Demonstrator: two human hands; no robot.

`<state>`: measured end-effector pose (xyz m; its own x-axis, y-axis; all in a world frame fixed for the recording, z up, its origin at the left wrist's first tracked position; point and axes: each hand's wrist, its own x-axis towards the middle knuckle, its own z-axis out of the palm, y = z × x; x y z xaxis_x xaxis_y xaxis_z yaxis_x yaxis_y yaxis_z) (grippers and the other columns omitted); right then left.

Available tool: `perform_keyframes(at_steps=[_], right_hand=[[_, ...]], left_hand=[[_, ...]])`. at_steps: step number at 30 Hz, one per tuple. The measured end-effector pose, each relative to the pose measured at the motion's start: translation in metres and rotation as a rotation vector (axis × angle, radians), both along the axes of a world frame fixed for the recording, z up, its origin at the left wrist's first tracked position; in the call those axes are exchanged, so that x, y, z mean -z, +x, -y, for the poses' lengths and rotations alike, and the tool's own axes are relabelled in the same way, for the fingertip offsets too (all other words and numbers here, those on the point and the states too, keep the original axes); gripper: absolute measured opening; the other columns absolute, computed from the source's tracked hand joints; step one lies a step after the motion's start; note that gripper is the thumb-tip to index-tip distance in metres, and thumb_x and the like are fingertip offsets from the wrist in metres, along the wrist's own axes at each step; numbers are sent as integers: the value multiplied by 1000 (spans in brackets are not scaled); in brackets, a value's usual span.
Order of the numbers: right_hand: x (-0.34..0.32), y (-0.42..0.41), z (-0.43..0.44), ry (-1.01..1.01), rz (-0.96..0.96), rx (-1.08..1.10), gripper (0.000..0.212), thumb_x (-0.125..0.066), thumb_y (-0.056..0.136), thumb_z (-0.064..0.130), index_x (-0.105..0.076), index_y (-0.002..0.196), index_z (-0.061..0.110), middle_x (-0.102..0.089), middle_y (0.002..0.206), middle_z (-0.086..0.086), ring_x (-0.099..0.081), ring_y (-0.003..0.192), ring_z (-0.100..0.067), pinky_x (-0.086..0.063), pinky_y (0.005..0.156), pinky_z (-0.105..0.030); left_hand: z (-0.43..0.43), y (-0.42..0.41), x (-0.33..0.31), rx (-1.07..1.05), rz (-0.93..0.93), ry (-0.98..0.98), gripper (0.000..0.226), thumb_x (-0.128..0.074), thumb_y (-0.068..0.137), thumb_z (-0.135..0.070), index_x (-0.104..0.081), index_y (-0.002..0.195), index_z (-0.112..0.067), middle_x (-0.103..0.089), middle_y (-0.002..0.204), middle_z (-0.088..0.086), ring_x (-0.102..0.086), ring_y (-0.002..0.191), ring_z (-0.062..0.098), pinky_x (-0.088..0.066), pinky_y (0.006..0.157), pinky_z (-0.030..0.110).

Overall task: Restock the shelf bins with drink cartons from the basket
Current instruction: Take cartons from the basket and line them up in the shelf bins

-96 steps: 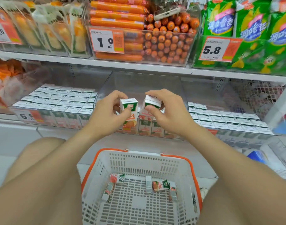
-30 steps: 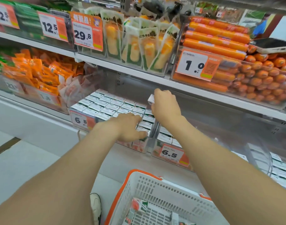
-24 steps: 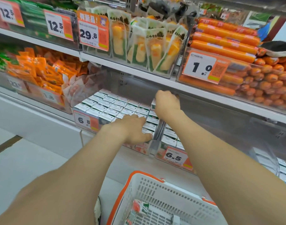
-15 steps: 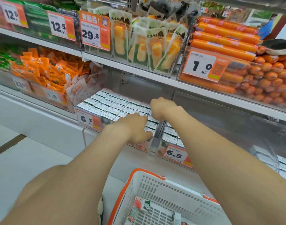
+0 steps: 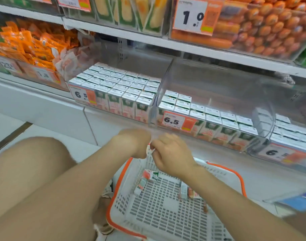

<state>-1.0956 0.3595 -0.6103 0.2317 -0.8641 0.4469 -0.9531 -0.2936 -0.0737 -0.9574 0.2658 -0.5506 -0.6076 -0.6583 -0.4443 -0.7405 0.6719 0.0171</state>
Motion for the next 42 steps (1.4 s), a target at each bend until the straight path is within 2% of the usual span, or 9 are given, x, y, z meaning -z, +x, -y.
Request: perform_keyframes(at_steps=[4, 7, 10, 13, 19, 25, 29, 38, 42], right_hand=[[55, -12, -24, 606, -151, 72, 22, -52, 93, 22, -67, 106, 13, -70, 96, -8, -67, 86, -34, -53, 68, -38], [96, -30, -38, 828, -186, 116, 6, -52, 97, 17, -57, 97, 15, -68, 102, -12, -65, 90, -36, -47, 70, -37], [141, -53, -47, 997, -176, 196, 11, -50, 102, 9, -60, 106, 10, -61, 101, -16, -57, 83, -35, -48, 70, -40], [179, -78, -57, 1111, -129, 301, 18, -50, 104, 7, -60, 120, 8, -61, 112, -16, -59, 92, -33, -48, 75, -41], [233, -117, -68, 1072, 21, 527, 44, -54, 99, 2, -48, 142, 4, -58, 138, -16, -61, 120, -33, -52, 99, -42], [276, -116, -72, 1049, 84, 507, 79, -64, 101, 38, -21, 161, 11, -33, 159, -13, -38, 145, -34, -34, 119, -47], [283, -109, -66, 1040, -13, 509, 83, -77, 88, 53, -36, 146, 10, -39, 137, -16, -42, 127, -36, -39, 109, -44], [266, -106, -69, 1111, 206, 415, 44, -81, 89, 20, -46, 116, 19, -58, 115, -8, -54, 103, -30, -52, 83, -43], [251, -97, -71, 1147, 378, 433, 51, -75, 87, 4, -45, 119, 31, -57, 125, -4, -58, 109, -29, -54, 90, -43]], left_hand=[[-18, -16, 66, 58, 154, 143, 26, -60, 101, -18, -53, 76, -15, -54, 77, 9, -58, 72, 26, -56, 73, 43], [-24, -21, 118, 27, 146, 244, 21, -56, 103, -15, -66, 109, 2, -61, 96, 22, -67, 98, 37, -56, 88, 46], [-27, -21, 173, -17, 124, 291, 19, -56, 99, -7, -67, 114, -8, -66, 96, 16, -66, 85, 32, -55, 78, 43], [-32, -22, 220, -91, 119, 241, 40, -56, 100, -6, -55, 139, -13, -66, 128, 13, -68, 110, 32, -57, 92, 43], [-36, -25, 279, -162, 146, 66, 33, -51, 100, -7, -52, 133, -15, -61, 131, 7, -60, 125, 26, -45, 109, 38], [-47, -27, 328, -254, 118, 128, 57, -53, 99, 0, -32, 151, -11, -52, 136, 19, -61, 123, 39, -52, 98, 46], [-54, -26, 338, -170, 153, 71, 69, -46, 99, 5, -19, 160, -11, -53, 139, 22, -68, 111, 39, -56, 90, 46], [-54, -21, 321, -325, -142, 465, 52, -68, 89, -9, -39, 127, -30, -63, 103, 6, -64, 85, 27, -50, 68, 35], [-50, -25, 301, -463, -328, 643, 48, -71, 89, -5, -46, 122, -31, -57, 86, 6, -56, 68, 21, -45, 57, 30]])
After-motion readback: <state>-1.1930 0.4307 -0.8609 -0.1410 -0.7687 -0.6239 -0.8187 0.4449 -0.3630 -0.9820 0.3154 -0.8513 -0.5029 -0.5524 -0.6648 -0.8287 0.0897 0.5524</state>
